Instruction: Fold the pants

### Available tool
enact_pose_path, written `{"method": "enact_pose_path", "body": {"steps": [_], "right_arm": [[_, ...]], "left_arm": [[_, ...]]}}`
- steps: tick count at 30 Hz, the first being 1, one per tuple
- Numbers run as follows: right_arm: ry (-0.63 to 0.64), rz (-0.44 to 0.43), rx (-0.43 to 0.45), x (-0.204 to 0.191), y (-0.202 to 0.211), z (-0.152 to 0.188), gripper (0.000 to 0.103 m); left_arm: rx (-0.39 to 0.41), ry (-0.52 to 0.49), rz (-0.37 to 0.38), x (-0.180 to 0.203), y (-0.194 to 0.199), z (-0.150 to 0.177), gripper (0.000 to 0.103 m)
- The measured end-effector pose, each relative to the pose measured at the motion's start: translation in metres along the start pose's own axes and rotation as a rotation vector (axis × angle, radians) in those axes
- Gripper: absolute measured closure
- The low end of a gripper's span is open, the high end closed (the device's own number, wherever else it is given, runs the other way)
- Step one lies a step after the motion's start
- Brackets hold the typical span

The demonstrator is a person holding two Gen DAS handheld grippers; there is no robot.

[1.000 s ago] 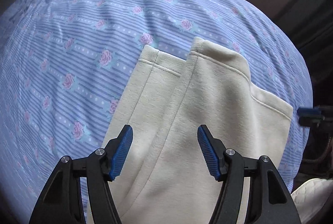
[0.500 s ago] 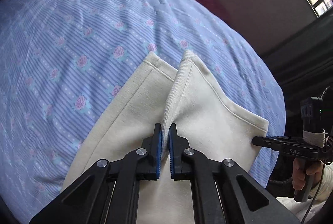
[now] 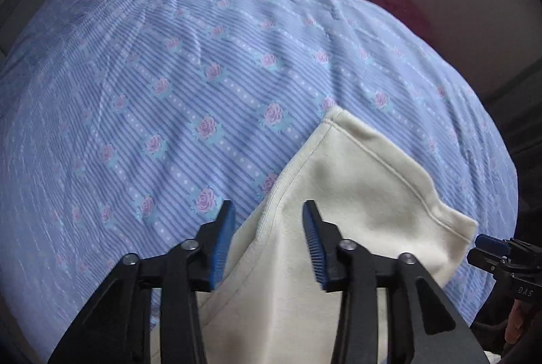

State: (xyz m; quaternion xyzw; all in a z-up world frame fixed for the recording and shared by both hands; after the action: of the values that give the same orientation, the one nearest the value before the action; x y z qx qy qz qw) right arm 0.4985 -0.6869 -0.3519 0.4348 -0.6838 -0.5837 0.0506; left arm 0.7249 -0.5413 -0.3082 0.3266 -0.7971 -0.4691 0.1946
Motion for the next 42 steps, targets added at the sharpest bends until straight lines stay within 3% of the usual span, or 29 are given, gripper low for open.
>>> {"method": "enact_pose_path", "body": {"steps": [4, 7, 10, 14, 23, 31, 37, 42], "right_arm": [[0.106, 0.027, 0.085, -0.006, 0.049, -0.01, 0.046], [0.176, -0.015, 0.118, -0.016, 0.085, -0.011, 0.045], [0.27, -0.067, 0.145, -0.039, 0.11, -0.011, 0.041], [0.401, -0.161, 0.141, -0.08, 0.136, 0.014, 0.04], [0.625, -0.357, 0.039, -0.176, 0.166, 0.113, 0.04], [0.791, -0.472, -0.031, -0.274, 0.186, 0.218, 0.04], [0.82, -0.471, 0.021, -0.345, 0.191, 0.305, 0.04], [0.768, -0.413, 0.007, -0.4, 0.179, 0.379, 0.04]], "left_arm": [[0.13, 0.018, -0.023, 0.006, 0.075, -0.001, 0.048], [0.219, 0.073, -0.061, 0.007, 0.139, 0.015, 0.038], [0.281, 0.16, -0.12, 0.004, 0.197, 0.048, 0.035], [0.299, 0.313, -0.211, -0.014, 0.262, 0.116, 0.034], [0.281, 0.647, -0.457, -0.055, 0.38, 0.299, 0.034], [0.318, 0.775, -0.57, -0.109, 0.454, 0.428, 0.031], [0.344, 0.766, -0.552, -0.191, 0.486, 0.512, 0.031], [0.339, 0.71, -0.458, -0.271, 0.493, 0.559, 0.03]]}}
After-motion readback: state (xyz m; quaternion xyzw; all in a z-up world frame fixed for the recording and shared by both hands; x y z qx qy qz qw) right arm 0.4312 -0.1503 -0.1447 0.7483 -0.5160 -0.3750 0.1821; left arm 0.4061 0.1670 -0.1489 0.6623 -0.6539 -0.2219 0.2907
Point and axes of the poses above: each gripper's, at about its wrist camera, not at the fingertips, and y roughly against the way its jaws point, x to its right, z to its underside, the point moved 5 cm from there along -y, roughly the way its jaws point, and after that the axes turned 13 degrees about x, right-handed, at the moved point
